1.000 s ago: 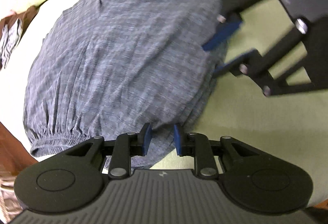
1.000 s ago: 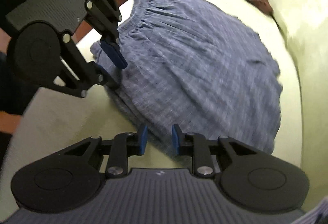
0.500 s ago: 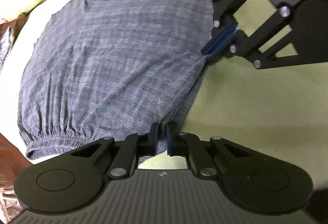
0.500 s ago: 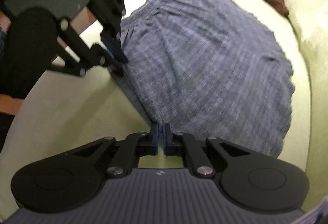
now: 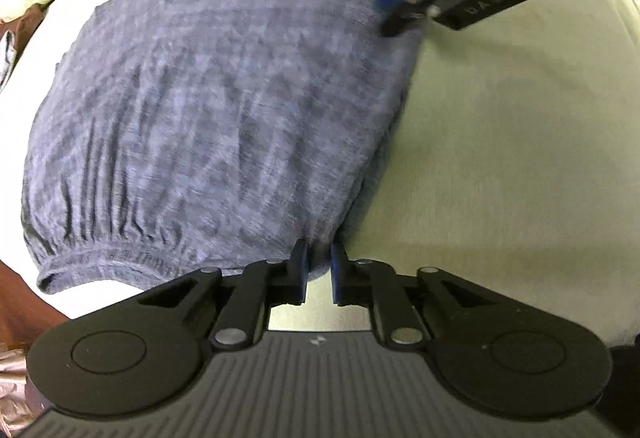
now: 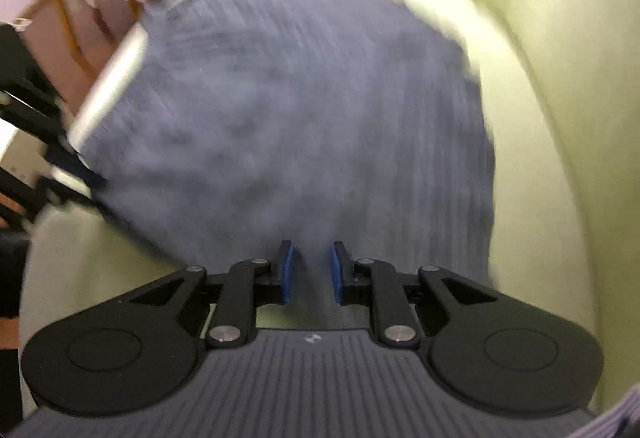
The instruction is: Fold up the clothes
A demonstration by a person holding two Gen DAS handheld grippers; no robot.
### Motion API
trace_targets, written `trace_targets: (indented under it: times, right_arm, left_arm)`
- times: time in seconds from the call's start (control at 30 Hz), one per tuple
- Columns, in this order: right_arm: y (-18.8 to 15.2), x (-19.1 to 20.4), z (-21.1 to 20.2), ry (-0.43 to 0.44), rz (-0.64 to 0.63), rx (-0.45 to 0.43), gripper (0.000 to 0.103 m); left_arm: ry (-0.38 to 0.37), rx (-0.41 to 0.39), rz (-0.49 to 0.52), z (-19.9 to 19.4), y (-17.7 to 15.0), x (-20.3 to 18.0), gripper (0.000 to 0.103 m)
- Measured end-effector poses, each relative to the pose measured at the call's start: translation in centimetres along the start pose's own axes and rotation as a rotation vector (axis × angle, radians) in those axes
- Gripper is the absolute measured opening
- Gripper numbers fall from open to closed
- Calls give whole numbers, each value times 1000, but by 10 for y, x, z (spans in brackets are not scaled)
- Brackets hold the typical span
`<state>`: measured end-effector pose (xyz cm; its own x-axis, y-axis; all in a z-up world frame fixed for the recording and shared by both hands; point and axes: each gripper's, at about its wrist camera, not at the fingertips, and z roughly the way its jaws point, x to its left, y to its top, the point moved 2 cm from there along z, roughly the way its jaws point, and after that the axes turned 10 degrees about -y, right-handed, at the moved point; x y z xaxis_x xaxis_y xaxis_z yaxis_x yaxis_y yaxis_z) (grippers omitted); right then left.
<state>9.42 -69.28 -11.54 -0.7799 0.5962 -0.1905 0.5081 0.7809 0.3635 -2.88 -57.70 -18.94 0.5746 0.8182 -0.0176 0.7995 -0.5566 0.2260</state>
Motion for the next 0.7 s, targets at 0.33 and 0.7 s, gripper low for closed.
trace_targets:
  times: [0.33,0.7]
  right_arm:
    - [10,-27,-22,13,386,-80,20]
    - [-27,-14,-14,-162,590,54,27]
  left_arm:
    - [-79,-187,-139,-52,8,50,21]
    - [-146,-44,-45,-18,-6,64,20]
